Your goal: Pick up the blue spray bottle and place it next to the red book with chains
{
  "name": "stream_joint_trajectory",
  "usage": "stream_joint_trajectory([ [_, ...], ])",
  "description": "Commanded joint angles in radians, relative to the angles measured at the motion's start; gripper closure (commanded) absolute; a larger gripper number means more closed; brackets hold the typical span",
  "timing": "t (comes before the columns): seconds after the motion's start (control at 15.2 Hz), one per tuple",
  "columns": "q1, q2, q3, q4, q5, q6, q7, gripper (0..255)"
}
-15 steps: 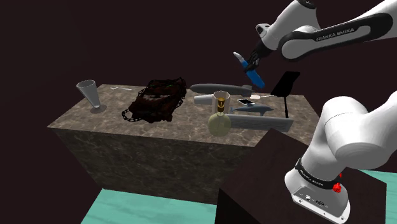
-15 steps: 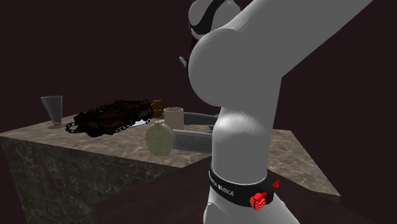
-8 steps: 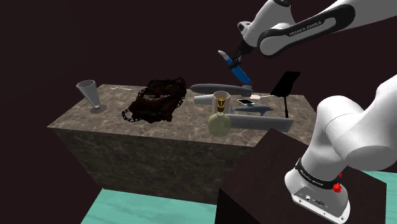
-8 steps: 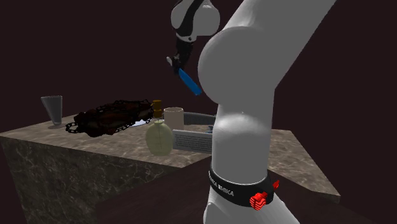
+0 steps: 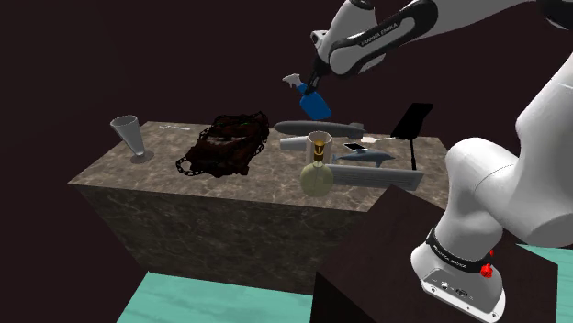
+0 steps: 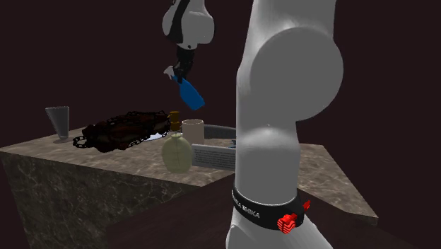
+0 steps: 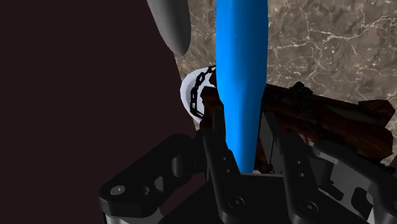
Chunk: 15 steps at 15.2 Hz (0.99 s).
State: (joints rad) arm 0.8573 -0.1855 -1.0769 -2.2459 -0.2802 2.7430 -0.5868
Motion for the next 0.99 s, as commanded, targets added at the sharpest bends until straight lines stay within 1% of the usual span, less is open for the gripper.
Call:
stream_joint_trajectory([
  [0.0,0.127,0.117,-0.105,0.069,0.194,0.007,-0.109,255],
  [0.07,0.183,0.204,-0.155,0.108,0.362,0.0,-0.214,255],
  [0.13,0.179,0.302,-0.153,0.154,0.544,-0.021,-0.328,255],
  [0.2,0.13,0.373,-0.106,0.202,0.656,-0.046,-0.39,255],
  [0.26,0.054,0.415,-0.03,0.248,0.697,-0.064,-0.403,255],
  [0.4,-0.045,0.508,0.063,0.352,0.777,-0.107,-0.423,255],
  [0.92,-0.112,0.552,0.149,0.31,0.87,-0.026,-0.494,255],
])
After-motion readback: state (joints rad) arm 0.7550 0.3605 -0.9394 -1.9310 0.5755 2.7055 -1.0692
